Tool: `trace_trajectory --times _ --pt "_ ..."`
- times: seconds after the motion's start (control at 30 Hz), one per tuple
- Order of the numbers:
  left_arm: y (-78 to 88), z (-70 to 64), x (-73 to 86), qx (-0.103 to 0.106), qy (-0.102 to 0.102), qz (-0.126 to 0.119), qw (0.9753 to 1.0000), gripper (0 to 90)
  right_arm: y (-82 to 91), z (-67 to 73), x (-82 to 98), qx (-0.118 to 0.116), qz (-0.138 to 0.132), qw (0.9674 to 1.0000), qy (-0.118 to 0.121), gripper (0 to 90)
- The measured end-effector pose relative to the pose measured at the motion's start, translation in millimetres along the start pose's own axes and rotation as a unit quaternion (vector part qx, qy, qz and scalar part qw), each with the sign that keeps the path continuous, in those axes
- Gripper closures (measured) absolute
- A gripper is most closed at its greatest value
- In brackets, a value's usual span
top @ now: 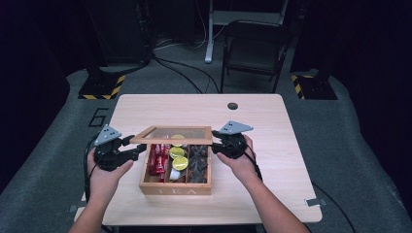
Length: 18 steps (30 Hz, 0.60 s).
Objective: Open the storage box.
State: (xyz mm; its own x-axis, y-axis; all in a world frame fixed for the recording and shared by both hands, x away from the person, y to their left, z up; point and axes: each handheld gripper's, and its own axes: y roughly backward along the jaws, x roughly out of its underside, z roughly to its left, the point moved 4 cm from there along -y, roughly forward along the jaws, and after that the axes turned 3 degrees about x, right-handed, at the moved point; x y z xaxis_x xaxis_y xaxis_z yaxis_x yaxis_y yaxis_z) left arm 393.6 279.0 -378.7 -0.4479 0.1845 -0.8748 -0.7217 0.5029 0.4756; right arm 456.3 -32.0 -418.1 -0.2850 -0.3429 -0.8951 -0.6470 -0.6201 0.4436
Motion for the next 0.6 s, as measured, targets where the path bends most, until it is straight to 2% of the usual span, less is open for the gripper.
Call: trace_trajectory --times 0.23,0.43,0.6 --pt "-0.5 1.6 2.3 -0.001 0.009 -0.015 0.9998 45.8 -0.3 -2.8 -2.6 -0.009 0.004 1.0 0.0 57.0" --pt "-6.2 1.5 12.8 0.001 0.016 -0.006 0.9999 46.0 -1.7 -5.4 -6.3 -0.007 -0.001 1.0 -0.002 57.2" --pt "-11.1 1.6 19.2 0.002 0.021 -0.01 0.9997 46.0 -2.1 -6.7 -7.6 -0.008 -0.004 0.9999 -0.008 57.3"
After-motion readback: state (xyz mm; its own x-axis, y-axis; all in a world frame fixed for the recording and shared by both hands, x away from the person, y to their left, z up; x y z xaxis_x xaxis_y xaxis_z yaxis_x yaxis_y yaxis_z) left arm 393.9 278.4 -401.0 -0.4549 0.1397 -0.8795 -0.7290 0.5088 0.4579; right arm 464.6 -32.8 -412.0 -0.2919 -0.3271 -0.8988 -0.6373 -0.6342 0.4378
